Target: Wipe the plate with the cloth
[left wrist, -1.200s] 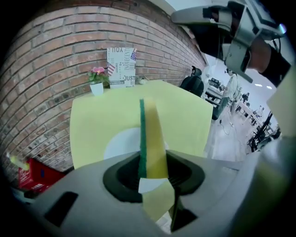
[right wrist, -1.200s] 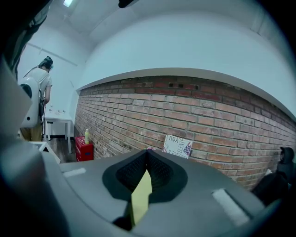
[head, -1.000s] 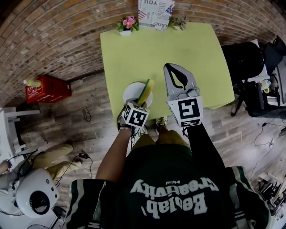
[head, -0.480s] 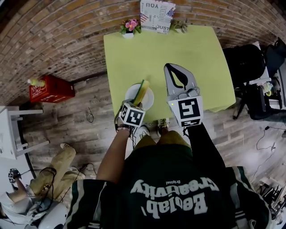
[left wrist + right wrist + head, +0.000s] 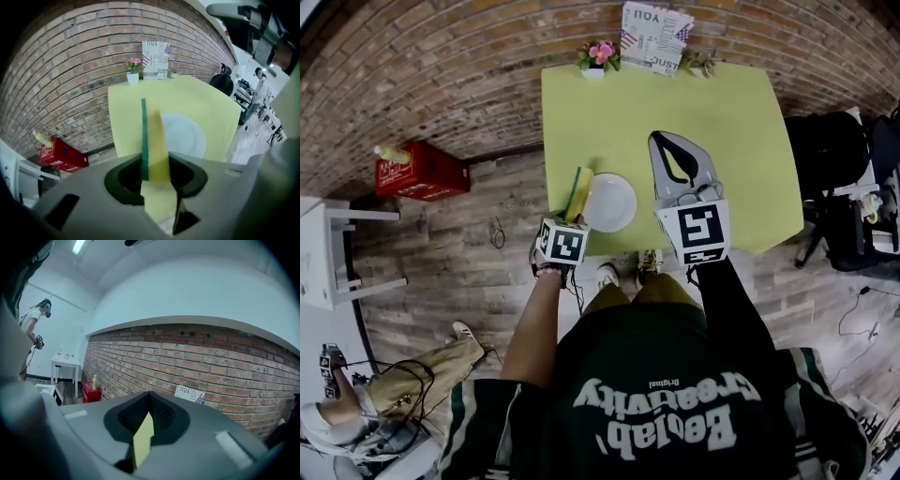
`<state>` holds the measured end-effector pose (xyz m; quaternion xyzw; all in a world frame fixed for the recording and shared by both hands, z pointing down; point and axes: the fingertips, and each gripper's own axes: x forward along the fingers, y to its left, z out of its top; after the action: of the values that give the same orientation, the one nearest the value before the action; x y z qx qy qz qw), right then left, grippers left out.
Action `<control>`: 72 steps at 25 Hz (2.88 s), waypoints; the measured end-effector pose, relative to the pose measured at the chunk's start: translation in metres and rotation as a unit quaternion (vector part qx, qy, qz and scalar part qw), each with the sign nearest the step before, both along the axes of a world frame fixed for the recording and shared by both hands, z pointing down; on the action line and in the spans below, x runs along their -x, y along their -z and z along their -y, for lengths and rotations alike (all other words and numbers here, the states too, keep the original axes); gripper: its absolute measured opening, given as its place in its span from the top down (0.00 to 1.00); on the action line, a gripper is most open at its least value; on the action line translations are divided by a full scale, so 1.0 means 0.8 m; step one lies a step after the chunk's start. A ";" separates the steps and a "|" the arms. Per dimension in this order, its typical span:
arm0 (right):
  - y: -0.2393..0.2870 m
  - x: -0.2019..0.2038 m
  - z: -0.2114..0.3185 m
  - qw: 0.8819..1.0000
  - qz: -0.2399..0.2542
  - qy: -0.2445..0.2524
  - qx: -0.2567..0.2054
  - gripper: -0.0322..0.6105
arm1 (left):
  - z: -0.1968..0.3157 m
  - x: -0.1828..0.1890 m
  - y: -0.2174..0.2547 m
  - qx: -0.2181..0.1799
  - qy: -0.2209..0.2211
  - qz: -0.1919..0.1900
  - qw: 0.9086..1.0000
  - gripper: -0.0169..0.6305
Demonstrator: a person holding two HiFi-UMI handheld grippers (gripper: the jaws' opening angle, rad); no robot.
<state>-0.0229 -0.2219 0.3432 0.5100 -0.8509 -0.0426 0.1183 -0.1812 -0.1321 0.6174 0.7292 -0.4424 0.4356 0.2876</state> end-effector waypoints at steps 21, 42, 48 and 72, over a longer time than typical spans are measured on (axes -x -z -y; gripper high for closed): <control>-0.004 -0.030 -0.057 0.998 -0.007 -0.067 0.002 0.93 | -0.020 -0.116 0.021 -0.004 -0.146 -0.063 0.987 0.76; -0.010 -0.026 -0.044 0.999 0.049 0.020 0.003 0.93 | -0.034 -0.024 0.010 0.030 0.010 0.048 0.998 0.76; -0.002 -0.013 -0.038 0.997 0.057 0.044 -0.009 0.93 | -0.053 0.015 0.012 0.033 0.069 0.047 0.996 0.76; -0.003 -0.096 -0.053 0.998 0.065 -0.003 -0.009 0.93 | -0.055 -0.145 0.003 0.018 -0.074 0.001 0.997 0.76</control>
<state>0.0539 -0.1796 0.3455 0.5156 -0.8547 -0.0164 0.0583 -0.0651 -0.0884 0.6154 0.7544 -0.3797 0.4642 0.2669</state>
